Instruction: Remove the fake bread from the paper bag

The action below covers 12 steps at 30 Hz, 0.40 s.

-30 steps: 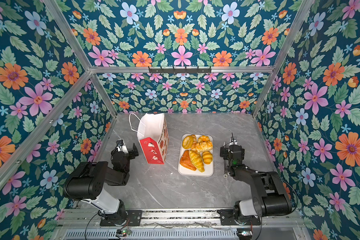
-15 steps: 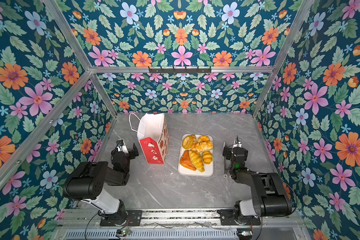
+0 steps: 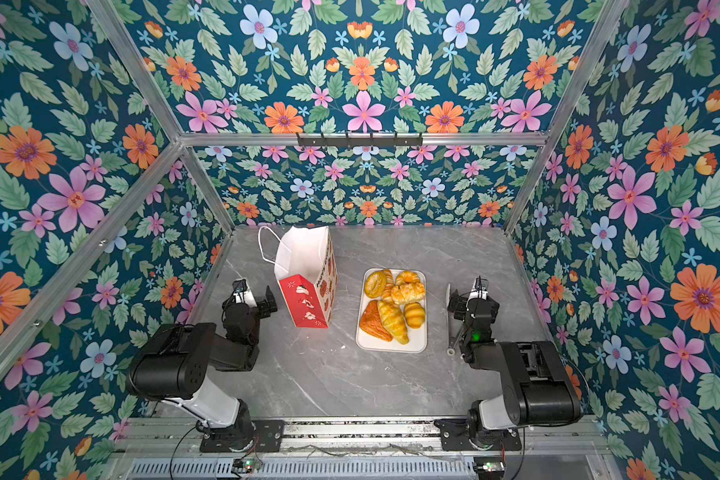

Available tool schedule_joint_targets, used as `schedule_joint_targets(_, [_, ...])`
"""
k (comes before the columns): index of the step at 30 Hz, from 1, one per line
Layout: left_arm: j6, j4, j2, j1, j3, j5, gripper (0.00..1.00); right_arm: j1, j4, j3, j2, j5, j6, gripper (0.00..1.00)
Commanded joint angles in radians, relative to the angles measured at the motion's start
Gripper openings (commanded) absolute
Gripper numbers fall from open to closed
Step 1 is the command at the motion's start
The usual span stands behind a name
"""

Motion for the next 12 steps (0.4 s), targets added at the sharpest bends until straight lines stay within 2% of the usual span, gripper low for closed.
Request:
schedule_joint_targets(1, [0.010,0.030,-0.001,0.001,0.001,0.001,1.00,0.000,0.002,0.005,-0.005,0.006,0.018,0.99])
schedule_joint_targets(12, [0.008,0.026,0.001,0.001,0.005,0.002,1.00,0.000,0.011,0.003,-0.003,0.005,0.014,0.99])
